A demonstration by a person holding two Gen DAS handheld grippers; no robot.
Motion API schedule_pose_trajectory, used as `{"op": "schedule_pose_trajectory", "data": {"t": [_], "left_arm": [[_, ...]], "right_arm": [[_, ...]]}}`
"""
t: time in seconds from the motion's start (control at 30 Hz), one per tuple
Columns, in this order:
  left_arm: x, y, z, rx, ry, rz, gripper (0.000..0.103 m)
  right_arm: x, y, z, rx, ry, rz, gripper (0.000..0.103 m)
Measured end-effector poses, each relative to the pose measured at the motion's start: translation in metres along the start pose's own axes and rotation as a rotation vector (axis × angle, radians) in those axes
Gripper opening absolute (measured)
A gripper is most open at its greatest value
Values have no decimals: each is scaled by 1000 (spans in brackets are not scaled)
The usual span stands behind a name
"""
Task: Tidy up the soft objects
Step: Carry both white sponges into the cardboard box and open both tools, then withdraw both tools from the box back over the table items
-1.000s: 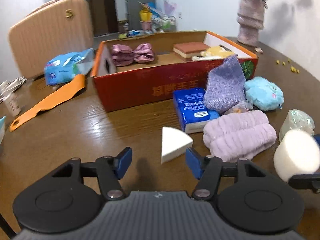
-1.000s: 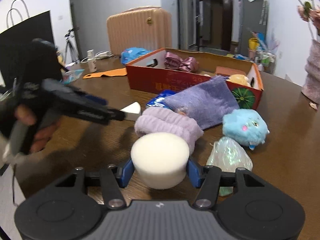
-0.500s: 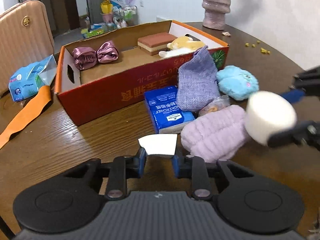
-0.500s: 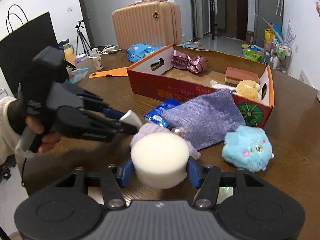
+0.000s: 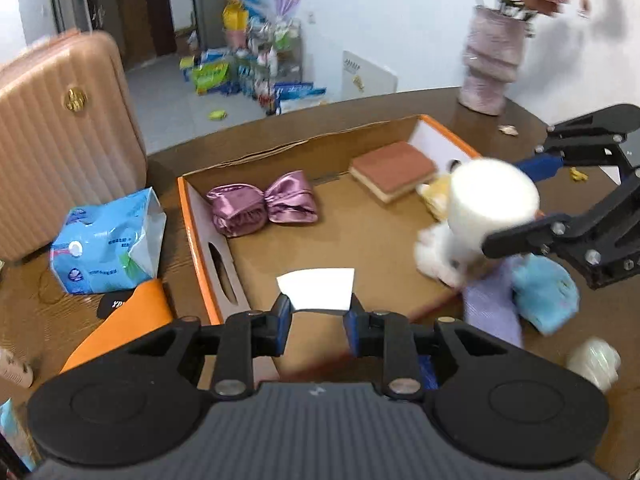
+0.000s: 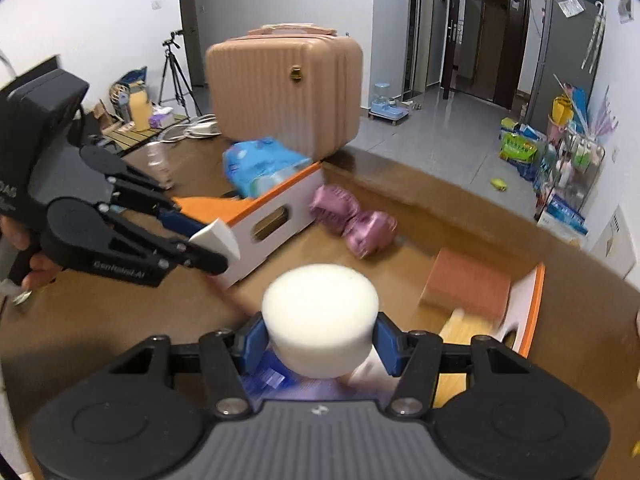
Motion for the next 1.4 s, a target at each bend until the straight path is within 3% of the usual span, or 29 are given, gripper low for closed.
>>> {"op": "schedule_pose_trajectory", "data": {"t": [0.3,0.57,0.67,0.87,1.07,1.4], "left_arm": [[-116,43,19,50,22,188,31],[-138,63,15,-2,74,200,45],[-138,63,11,9,62,199,58],[-119,63,6,33,80,214,59],[-52,55,-1,41,81,166,67],[55,2,-37,39,66,101,70]], "right_arm": [[-115,50,-87,-105,-33,123,56],[-170,52,-111,-140,-75,206,60],[-175,49,-116,-159,-81,214,63],[-143,53,-108,-192,-74,171,64],[-79,51,-80,-171,-83,123,66],[40,-3,-7,-145,-56,34,71]]}}
Point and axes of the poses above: each gripper's, at about its wrist camera, not at the fingertips, and x roughly against the way its jaws point, z to its left, y to its top, the point moved 1 cm from there along -x, roughly the way its jaws point, and after that the axes turned 14 degrees about y, right-handed, at the moved point
